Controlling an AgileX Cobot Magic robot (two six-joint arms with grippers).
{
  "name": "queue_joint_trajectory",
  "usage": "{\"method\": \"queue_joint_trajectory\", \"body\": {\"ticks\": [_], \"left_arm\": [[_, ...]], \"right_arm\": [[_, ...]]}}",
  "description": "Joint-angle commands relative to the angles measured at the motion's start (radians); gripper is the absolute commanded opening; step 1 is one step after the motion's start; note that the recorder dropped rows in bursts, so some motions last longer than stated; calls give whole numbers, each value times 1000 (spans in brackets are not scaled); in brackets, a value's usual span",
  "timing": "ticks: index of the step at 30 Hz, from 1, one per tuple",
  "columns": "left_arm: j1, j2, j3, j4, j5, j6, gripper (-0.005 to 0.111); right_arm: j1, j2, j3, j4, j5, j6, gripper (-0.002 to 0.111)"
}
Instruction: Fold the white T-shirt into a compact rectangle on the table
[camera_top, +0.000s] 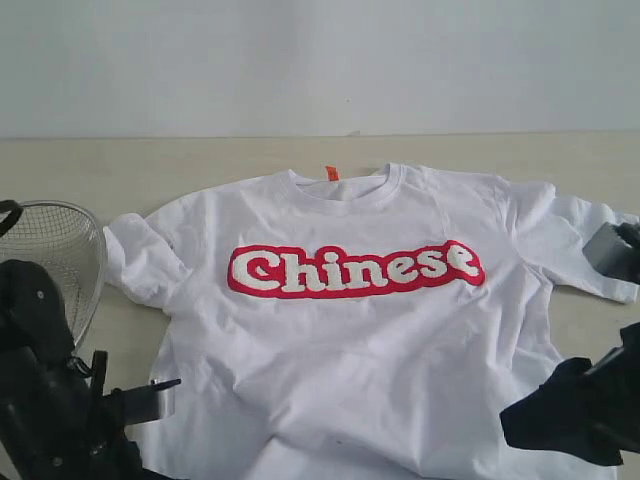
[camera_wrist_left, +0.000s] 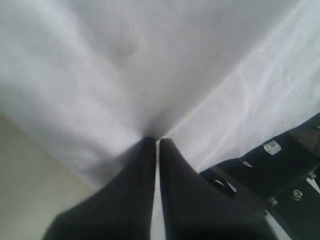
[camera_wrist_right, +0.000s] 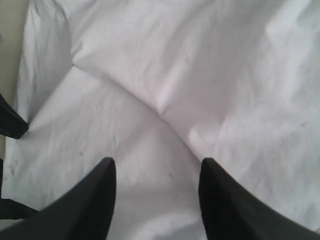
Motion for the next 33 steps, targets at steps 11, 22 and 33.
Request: {"method": "queue_joint_trajectory", "body": {"ticks": [11,22,33], "left_arm": [[-10,-191,18,247,-102,-193,5],[3,-421,-92,167,-163,-116,5],[181,-59,-728,399,-152,-115,5]], "right_arm": [[1,-10,-9,-28,-50,37,46],[1,-10,-150,-39,-88,55,13],[1,-10,-160,-15,-47,0,0]]}}
